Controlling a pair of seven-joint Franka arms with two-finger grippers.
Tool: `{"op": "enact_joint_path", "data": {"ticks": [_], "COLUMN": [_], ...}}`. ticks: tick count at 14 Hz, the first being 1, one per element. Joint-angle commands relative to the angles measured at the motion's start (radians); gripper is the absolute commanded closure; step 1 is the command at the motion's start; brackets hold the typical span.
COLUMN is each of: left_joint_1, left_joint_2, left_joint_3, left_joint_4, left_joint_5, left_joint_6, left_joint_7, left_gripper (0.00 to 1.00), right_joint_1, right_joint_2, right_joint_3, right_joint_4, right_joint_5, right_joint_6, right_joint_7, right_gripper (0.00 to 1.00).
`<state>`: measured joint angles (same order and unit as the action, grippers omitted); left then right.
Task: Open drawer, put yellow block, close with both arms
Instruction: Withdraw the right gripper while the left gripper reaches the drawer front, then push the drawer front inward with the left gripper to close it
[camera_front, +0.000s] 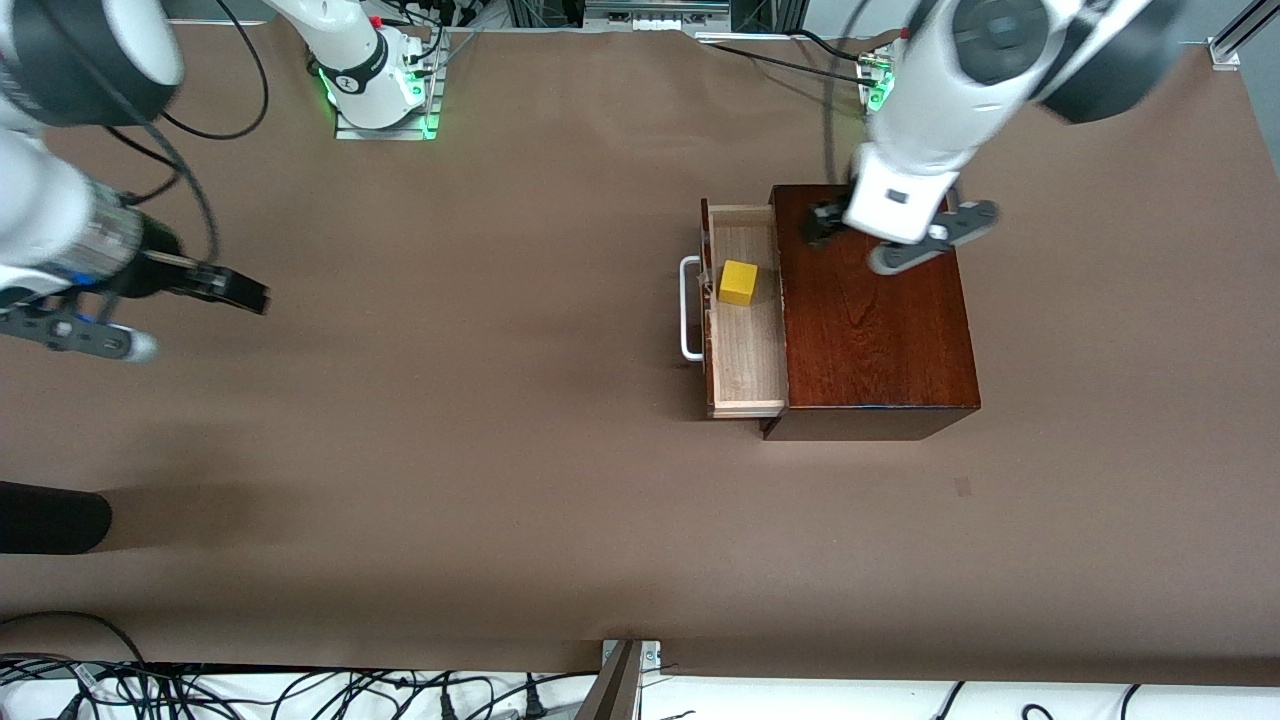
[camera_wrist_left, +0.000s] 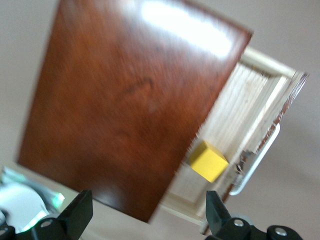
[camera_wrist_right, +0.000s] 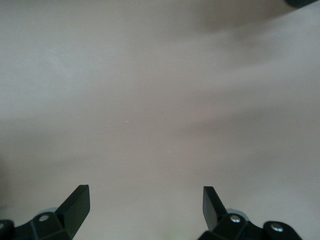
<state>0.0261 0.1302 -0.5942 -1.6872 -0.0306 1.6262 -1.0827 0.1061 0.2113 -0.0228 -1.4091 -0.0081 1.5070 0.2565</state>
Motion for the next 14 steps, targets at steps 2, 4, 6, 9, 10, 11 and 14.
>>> {"op": "enact_joint_path", "data": {"ticks": [2, 4, 6, 9, 10, 11, 14], "left_joint_1": [-0.135, -0.199, -0.288, -0.382, -0.402, -0.419, -0.436], "left_joint_2": [0.165, 0.244, 0.316, 0.448, 0.485, 0.517, 0.574], "left_joint_3": [-0.023, -0.024, -0.015, -0.012, -0.007, 0.007, 0.057], "left_joint_4": [0.131, 0.185, 0.222, 0.308, 0.336, 0.359, 0.373], "left_joint_5": [0.008, 0.050, 0.109, 0.178, 0.193, 0.201, 0.204], "left_joint_6": [-0.009, -0.008, -0.002, 0.049, 0.058, 0.060, 0.128], "left_joint_7": [-0.323, -0.458, -0.583, -0.778, -0.813, -0.841, -0.916], "left_gripper": [0.00, 0.00, 0.00, 0.00, 0.00, 0.00, 0.00], "right_joint_1": [-0.005, -0.032, -0.049, -0.100, -0.112, -0.112, -0.111], "right_joint_2": [-0.156, -0.168, -0.170, -0.170, -0.170, -0.174, -0.176], "right_joint_3": [-0.090, -0.103, -0.101, -0.047, -0.028, -0.026, -0.028], "right_joint_4": [-0.204, -0.215, -0.211, -0.203, -0.203, -0.202, -0.202], "right_joint_5": [0.016, 0.004, -0.001, -0.020, -0.020, -0.021, -0.018], "right_joint_6": [0.091, 0.102, 0.102, 0.088, 0.088, 0.088, 0.087], "right_joint_7": [-0.228, -0.316, -0.336, -0.315, -0.315, -0.313, -0.313], "right_gripper": [0.00, 0.00, 0.00, 0.00, 0.00, 0.00, 0.00]}}
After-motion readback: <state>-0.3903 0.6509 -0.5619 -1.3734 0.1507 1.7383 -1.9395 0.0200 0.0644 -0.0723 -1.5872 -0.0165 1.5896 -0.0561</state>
